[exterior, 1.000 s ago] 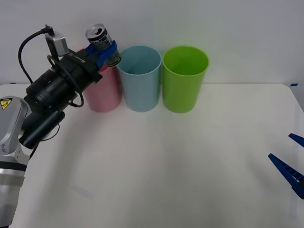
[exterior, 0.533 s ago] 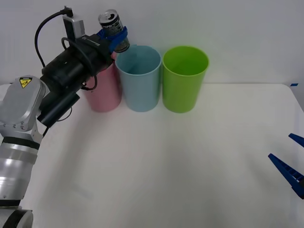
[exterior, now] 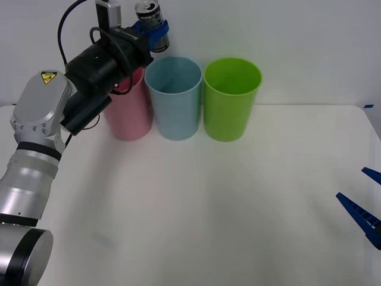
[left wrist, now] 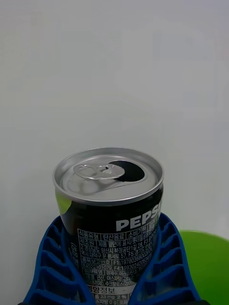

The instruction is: Grasp the object on the table and drop it into the matching bin: aluminum can to the light blue bin, PET bottle to the pink bin.

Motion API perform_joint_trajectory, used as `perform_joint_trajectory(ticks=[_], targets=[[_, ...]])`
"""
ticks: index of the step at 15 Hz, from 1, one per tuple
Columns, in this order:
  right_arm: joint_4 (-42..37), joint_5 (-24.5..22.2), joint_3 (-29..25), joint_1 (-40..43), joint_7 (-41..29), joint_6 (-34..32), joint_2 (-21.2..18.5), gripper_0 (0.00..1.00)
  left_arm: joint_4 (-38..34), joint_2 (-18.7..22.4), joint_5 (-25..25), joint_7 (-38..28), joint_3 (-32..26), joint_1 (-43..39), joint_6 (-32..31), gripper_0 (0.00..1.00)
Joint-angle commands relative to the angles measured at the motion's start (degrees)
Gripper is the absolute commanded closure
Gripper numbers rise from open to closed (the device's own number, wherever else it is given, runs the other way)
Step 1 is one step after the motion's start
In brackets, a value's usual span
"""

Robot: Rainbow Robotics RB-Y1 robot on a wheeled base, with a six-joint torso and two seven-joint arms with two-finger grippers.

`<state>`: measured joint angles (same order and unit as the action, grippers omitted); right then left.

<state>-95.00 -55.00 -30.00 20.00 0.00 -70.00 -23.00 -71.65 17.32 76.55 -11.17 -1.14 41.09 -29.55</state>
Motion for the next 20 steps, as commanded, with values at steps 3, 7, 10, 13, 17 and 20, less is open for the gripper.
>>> perform_joint_trajectory(ticks=[3, 7, 10, 13, 17, 20], targets=[[0.0, 0.0, 0.0, 0.0, 0.0, 0.0, 0.0, 0.00, 0.5, -0.7, 1.3, 0.2, 0.0, 0.5, 1.3, 1.00], [0.0, 0.0, 0.0, 0.0, 0.0, 0.0, 0.0, 0.00, 0.5, -1.0, 1.4, 0.2, 0.0, 0.5, 1.4, 0.95], [0.0, 0.0, 0.0, 0.0, 0.0, 0.0, 0.0, 0.00, 0.4, -1.2, 1.2, 0.2, 0.0, 0.5, 1.9, 0.00], [0.0, 0.0, 0.0, 0.0, 0.0, 0.0, 0.0, 0.00, 0.5, -1.3, 1.2, 0.3, -0.1, 0.5, 1.9, 0.00], [0.0, 0.0, 0.0, 0.0, 0.0, 0.0, 0.0, 0.00, 0.5, -1.3, 0.4, 0.0, 0.3, 0.5, 1.9, 0.00], [0.0, 0.0, 0.0, 0.0, 0.0, 0.0, 0.0, 0.00, 0.4, -1.3, 0.2, 0.0, 0.3, 0.5, 1.8, 0.00]])
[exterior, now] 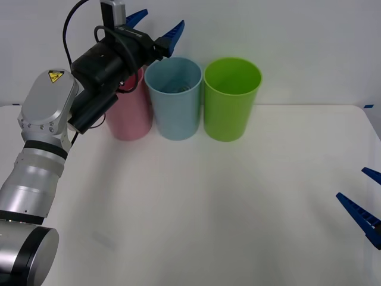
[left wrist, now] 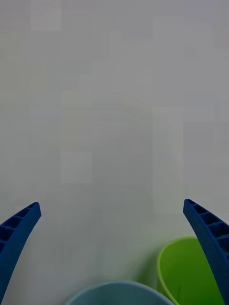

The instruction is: Grasp the object on the table and drop it into the matching bin: aluminum can to the light blue bin, PET bottle to the pink bin.

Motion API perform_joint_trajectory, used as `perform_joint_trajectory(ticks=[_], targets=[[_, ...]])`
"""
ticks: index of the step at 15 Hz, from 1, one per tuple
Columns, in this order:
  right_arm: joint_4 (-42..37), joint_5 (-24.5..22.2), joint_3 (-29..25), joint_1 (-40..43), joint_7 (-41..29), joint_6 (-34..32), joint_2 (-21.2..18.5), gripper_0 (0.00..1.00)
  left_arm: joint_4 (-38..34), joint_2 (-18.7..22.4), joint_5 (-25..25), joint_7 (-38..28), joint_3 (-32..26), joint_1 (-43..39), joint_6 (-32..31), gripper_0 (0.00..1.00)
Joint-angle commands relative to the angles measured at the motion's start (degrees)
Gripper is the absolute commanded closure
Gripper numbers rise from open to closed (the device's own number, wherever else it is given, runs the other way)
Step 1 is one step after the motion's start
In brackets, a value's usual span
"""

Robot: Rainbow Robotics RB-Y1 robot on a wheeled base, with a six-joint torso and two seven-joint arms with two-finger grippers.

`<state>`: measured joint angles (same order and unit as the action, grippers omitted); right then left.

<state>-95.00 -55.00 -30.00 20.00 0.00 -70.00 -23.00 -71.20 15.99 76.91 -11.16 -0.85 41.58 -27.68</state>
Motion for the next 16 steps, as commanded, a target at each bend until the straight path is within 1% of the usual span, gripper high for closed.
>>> perform_joint_trajectory(ticks=[1, 4, 10, 16], targets=[[0.0, 0.0, 0.0, 0.0, 0.0, 0.0, 0.0, 0.00, 0.0, -0.1, -0.2, 0.0, 0.1, 0.0, 0.0, 0.00], [0.0, 0.0, 0.0, 0.0, 0.0, 0.0, 0.0, 0.00, 0.0, 0.0, -0.9, 0.2, 0.0, -0.3, -0.2, 0.00], [0.0, 0.0, 0.0, 0.0, 0.0, 0.0, 0.0, 0.00, -0.7, 0.5, -4.0, 0.5, 0.0, -2.1, -1.8, 0.00], [0.0, 0.0, 0.0, 0.0, 0.0, 0.0, 0.0, 0.00, -6.8, 2.2, -8.3, 0.7, 0.0, -9.2, -2.6, 0.00]])
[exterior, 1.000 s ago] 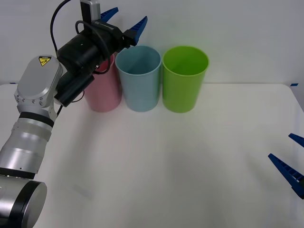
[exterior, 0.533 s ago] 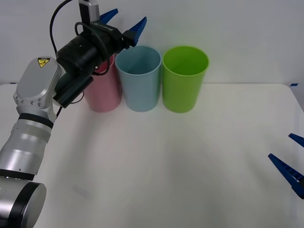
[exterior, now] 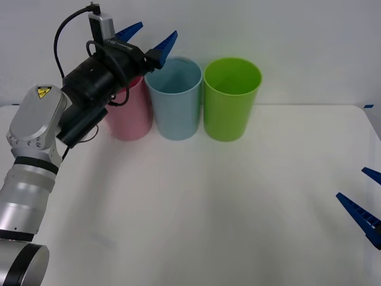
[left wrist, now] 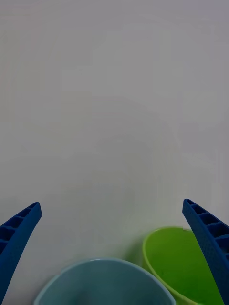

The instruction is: Grasp the object on the table and drop it into the matching bin: aluminum can to the light blue bin, PET bottle to the pink bin.

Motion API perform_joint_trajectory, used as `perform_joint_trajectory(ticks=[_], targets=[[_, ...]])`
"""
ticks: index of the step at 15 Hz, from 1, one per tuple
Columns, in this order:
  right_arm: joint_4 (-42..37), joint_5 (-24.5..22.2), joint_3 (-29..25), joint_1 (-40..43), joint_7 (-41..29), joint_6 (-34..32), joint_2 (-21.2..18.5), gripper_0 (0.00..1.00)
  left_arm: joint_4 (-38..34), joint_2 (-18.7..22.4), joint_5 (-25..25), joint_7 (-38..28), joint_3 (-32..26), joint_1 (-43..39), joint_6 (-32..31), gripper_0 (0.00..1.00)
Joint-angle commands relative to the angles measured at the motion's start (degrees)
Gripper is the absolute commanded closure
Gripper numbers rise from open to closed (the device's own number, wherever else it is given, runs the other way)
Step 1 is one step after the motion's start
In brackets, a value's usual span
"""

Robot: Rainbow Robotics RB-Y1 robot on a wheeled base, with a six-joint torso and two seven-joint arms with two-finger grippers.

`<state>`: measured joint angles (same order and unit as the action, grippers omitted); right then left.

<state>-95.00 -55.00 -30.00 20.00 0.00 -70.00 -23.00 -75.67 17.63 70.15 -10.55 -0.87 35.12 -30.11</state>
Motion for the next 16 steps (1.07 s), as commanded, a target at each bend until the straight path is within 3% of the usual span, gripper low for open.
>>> perform_joint_trajectory(ticks=[1, 8, 16], targets=[[0.0, 0.0, 0.0, 0.0, 0.0, 0.0, 0.0, 0.00, -4.0, 0.9, -2.3, 0.3, -0.2, -4.5, -0.2, 0.00], [0.0, 0.0, 0.0, 0.0, 0.0, 0.0, 0.0, 0.00, -15.5, 2.5, -7.0, 1.0, -4.1, -18.7, -3.5, 0.00], [0.0, 0.0, 0.0, 0.0, 0.0, 0.0, 0.0, 0.00, -16.6, 3.3, -10.0, 2.6, -12.5, -27.5, -14.9, 0.00]])
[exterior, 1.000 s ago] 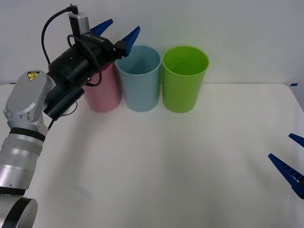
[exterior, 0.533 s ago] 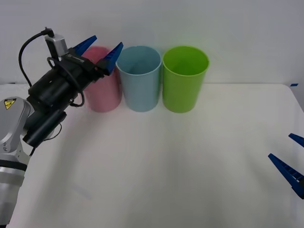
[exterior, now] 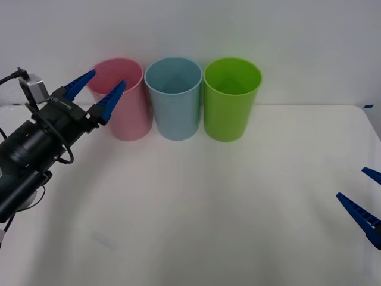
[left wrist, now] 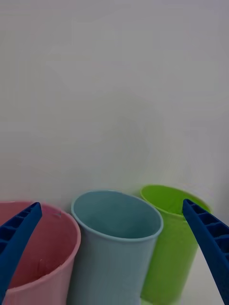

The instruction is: Grasp the object on the table and drop it into the matching bin: aluminum can to the light blue bin, PET bottle to the pink bin.

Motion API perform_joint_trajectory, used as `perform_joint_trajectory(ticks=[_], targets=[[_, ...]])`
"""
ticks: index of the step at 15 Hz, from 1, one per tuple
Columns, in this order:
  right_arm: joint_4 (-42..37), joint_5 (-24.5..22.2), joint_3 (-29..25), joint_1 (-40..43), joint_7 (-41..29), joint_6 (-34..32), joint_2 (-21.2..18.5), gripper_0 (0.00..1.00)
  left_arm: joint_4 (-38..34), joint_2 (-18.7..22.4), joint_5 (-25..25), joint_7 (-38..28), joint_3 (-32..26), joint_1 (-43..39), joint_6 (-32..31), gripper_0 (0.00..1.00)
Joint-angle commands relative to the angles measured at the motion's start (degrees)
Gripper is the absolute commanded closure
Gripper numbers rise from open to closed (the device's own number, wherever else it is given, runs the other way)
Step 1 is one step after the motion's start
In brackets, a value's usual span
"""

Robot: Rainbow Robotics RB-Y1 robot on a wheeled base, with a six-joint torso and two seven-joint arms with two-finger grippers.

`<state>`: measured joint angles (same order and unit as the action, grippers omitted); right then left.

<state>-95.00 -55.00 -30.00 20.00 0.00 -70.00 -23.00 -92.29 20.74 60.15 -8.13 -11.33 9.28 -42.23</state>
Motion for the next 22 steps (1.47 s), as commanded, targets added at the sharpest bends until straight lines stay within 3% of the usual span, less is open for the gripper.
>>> perform_joint_trajectory(ticks=[1, 10, 16, 22], targets=[[0.0, 0.0, 0.0, 0.0, 0.0, 0.0, 0.0, 0.00, 0.0, 0.3, -0.1, 0.4, -3.8, -2.7, -5.2, 0.00], [0.0, 0.0, 0.0, 0.0, 0.0, 0.0, 0.0, 0.00, 0.0, 1.7, -1.6, 2.9, -15.6, -12.6, -20.9, 0.00], [0.0, 0.0, 0.0, 0.0, 0.0, 0.0, 0.0, 0.00, 0.0, 5.5, -5.3, 8.3, -17.4, -19.7, -25.0, 0.00], [0.0, 0.0, 0.0, 0.0, 0.0, 0.0, 0.0, 0.00, 0.0, 7.3, -5.9, 10.8, -23.7, -26.0, -31.8, 0.00]])
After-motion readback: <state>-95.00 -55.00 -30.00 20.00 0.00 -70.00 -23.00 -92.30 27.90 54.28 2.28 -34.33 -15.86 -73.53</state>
